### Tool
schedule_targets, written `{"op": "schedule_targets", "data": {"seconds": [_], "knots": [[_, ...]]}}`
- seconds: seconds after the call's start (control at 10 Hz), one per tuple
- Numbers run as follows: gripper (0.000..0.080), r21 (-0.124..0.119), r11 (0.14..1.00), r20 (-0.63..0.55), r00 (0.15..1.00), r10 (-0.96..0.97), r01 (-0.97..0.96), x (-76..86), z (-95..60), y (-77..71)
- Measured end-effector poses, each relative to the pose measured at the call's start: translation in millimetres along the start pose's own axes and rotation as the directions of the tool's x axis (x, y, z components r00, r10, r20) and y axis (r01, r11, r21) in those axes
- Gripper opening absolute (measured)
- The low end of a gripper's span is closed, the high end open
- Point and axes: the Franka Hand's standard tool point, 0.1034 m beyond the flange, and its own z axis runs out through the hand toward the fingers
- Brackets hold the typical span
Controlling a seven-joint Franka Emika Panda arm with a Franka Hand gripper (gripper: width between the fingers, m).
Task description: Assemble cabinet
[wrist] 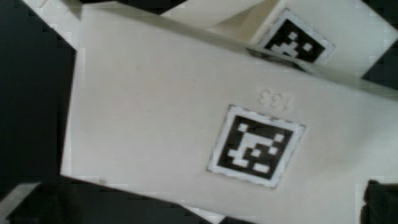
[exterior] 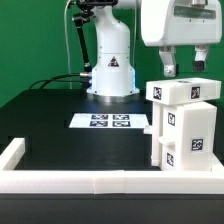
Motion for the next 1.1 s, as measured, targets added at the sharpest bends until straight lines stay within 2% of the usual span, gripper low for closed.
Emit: {"op": "schedule_targets", "data": {"seconds": [0.1,0.2,0.4,0.5,0.6,0.8,1.1], "knots": [[0.0797,-0.005,0.996,0.004,0.996,-0.092,0.092,-0.6,0.0,1.0],[0.0797,-0.038,0.973,0.003,0.973,-0.229,0.229,1.4,0.6,3.4],[0.0797,-0.041,0.893,0.024,0.894,-0.447,0.448,-0.1,3.8,3.2],[0.0797,-0.053,0.838,0.031,0.84,-0.542,0.543,2.2,3.5,4.6],[0.0797,-0.055,0.808,0.04,0.81,-0.585,0.586,4.5,3.2,3.4],[0.0797,-0.049,0.657,0.092,0.658,-0.747,0.752,6.0,4.2,3.8],[0.0797,-0.017,0.491,0.117,0.489,-0.864,0.871,0.1,9.0,1.8]]}}
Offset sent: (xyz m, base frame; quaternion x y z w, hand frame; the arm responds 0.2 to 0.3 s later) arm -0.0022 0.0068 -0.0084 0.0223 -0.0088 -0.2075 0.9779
